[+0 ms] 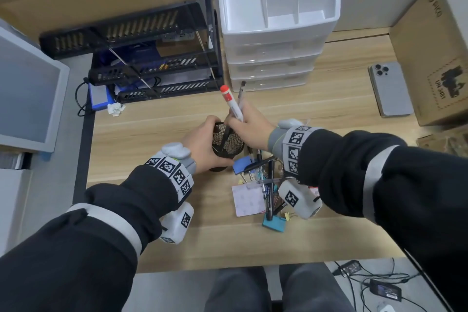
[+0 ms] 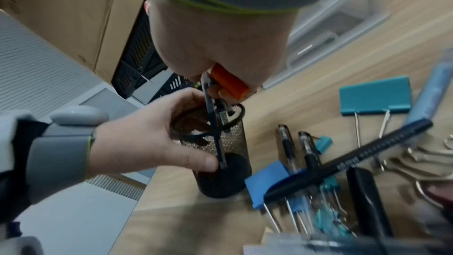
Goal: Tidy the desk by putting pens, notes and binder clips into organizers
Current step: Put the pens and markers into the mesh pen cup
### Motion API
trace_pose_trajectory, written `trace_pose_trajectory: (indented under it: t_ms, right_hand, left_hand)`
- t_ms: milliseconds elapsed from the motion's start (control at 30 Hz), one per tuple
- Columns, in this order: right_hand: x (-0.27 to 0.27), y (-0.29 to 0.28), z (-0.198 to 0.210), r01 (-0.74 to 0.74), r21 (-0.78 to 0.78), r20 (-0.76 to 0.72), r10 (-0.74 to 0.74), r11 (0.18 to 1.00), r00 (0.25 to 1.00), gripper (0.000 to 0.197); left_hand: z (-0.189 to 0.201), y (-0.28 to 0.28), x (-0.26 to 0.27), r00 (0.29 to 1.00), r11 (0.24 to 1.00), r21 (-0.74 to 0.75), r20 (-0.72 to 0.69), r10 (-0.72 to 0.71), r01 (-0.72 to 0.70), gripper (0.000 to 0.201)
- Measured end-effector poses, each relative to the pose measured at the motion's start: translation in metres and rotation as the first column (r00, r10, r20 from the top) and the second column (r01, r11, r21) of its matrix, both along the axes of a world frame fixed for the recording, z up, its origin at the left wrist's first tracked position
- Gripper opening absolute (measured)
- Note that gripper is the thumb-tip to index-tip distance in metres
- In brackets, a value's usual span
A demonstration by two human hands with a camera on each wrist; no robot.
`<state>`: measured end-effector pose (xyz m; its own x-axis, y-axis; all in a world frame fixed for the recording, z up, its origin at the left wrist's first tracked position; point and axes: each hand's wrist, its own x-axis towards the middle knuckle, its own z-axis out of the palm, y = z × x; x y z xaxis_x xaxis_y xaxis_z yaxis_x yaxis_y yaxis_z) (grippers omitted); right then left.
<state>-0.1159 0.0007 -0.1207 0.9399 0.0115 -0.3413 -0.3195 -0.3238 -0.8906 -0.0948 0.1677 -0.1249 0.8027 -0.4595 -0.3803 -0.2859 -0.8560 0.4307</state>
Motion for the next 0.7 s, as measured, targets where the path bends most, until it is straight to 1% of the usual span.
trace_pose_trajectory:
  t_ms: [100,200,300,433,500,567,700]
  right_hand:
    - [-0.007,0.004,-0.012,0.010,-0.004,-0.049,-0.010,1.000,0.999,0.016]
    - [-0.007,0.003,-0.012,0.020,0.015,-0.056,-0.019,1.000,0.998,0.017]
    - [-0.004,0.003,-0.007,0.014,0.001,0.001,-0.014,1.000,1.000,0.019]
    - [0.000,0.005,-0.003,0.000,-0.033,0.060,0.002,0.999,0.998,0.037]
    - [0.001,0.004,-0.002,-0.005,-0.033,0.104,0.009,0.999,0.995,0.043]
    - [0.003,0.002,-0.004,-0.002,-0.020,0.103,0.004,1.000,0.995,0.041]
    - [0.002,0.000,-0.015,0.054,0.004,0.041,-0.054,0.999,0.998,0.028]
  left_hand:
    - [-0.001,0.000,0.002,1.000,1.000,0.003,-0.011,-0.006,0.006,0.105]
    - [-0.003,0.002,0.003,1.000,1.000,-0.009,-0.020,-0.003,0.003,0.105]
    - [-0.003,0.001,0.005,1.000,1.000,-0.029,-0.026,0.003,-0.003,0.104]
    - [-0.002,-0.001,0.007,1.000,1.000,-0.029,-0.030,-0.005,0.004,0.105]
    - [-0.002,-0.001,0.008,0.999,1.000,-0.030,-0.034,-0.007,0.005,0.105]
    - [-0.002,-0.001,0.008,0.999,0.999,-0.031,-0.038,-0.009,0.008,0.103]
    - [-0.001,0.000,0.009,0.999,0.999,-0.040,-0.041,-0.017,0.016,0.095]
